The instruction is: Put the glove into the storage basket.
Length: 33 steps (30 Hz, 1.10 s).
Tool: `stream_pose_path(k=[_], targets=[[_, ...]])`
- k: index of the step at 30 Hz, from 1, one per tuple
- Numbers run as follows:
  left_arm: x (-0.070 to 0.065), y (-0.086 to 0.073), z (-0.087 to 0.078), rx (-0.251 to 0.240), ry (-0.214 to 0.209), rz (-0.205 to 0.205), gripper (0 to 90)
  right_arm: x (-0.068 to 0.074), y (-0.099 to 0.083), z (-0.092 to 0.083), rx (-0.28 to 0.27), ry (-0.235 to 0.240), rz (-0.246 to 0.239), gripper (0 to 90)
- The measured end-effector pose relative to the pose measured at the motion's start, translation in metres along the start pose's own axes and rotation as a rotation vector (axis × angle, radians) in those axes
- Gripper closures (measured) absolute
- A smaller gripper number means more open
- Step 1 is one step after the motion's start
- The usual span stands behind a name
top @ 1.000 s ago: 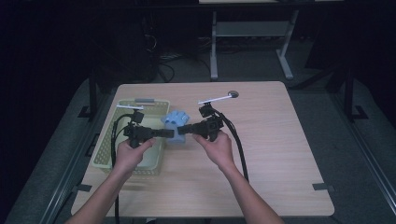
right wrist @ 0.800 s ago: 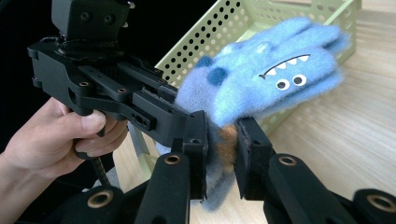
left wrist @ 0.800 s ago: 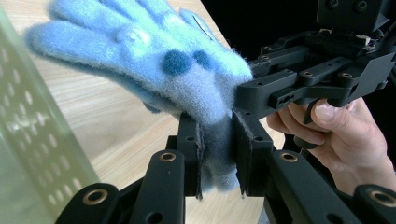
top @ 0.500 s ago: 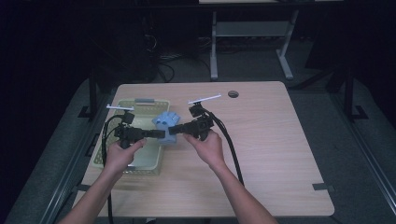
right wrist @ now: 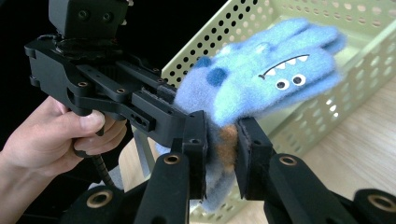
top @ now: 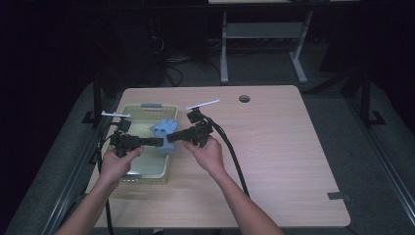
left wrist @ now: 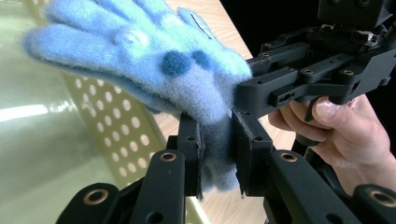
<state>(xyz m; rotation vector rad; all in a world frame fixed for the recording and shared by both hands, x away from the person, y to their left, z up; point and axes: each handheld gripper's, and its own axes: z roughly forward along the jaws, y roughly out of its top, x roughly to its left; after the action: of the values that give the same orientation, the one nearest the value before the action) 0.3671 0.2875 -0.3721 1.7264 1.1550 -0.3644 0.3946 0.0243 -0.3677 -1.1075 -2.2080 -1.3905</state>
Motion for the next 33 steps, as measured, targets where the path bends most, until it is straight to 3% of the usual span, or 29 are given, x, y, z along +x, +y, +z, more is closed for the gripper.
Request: stream_pose_path(k=[19, 33], targets=[[0.022, -0.009, -0.021, 0.018, 0.032, -0.024, 74.2, 0.003, 0.002, 0.035, 0.030, 0.024, 0.010, 74.6], [0.032, -0.012, -0.028, 0.049, 0.073, -0.041, 74.6, 0.000, 0.001, 0.054, 0.052, 0.029, 0.024, 72.5]])
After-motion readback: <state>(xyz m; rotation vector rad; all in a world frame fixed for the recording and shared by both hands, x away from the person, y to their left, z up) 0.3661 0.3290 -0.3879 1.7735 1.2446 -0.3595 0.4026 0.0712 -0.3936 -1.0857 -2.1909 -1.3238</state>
